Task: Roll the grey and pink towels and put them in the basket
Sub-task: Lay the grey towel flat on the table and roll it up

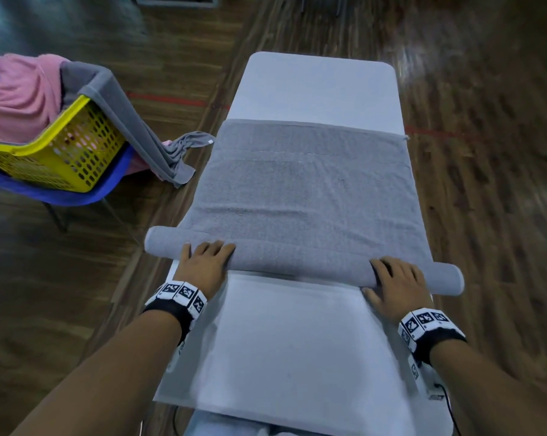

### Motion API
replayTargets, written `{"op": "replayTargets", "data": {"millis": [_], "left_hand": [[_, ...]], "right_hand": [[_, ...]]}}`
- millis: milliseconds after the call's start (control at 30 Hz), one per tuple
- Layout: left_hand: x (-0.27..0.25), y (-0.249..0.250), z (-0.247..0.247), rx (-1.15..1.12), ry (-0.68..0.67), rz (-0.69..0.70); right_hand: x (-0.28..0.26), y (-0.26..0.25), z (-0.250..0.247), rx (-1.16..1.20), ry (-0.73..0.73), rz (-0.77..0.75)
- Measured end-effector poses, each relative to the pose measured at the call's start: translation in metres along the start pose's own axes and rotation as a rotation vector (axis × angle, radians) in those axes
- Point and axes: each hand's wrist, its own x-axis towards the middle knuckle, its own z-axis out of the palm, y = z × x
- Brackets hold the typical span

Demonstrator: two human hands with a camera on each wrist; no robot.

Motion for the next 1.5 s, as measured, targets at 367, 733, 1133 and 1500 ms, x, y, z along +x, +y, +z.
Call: {"op": "replayTargets", "data": {"millis": [367,733,1133,1500], "left_hand": [[0.022,-0.003,-0.031,0.017,-0.045,-0.077],[-0.001,0.005,-0.006,0.074,-0.023,-0.046],[0.035,0.001,-0.026,0.080,0.136,0.007],[0.049,0.015,-0.019,-0.004,-0.099,-0.062]], "right_hand": [[0.065,0.003,-0.030,0.001,-0.137,0.039],[0.049,0.004,-0.008,-0.040,-0.176,-0.041],[0.069,0.012,-0.024,0.016,-0.025,0.000],[0.060,0.013,-0.019,0.014,-0.135,0.081]]}}
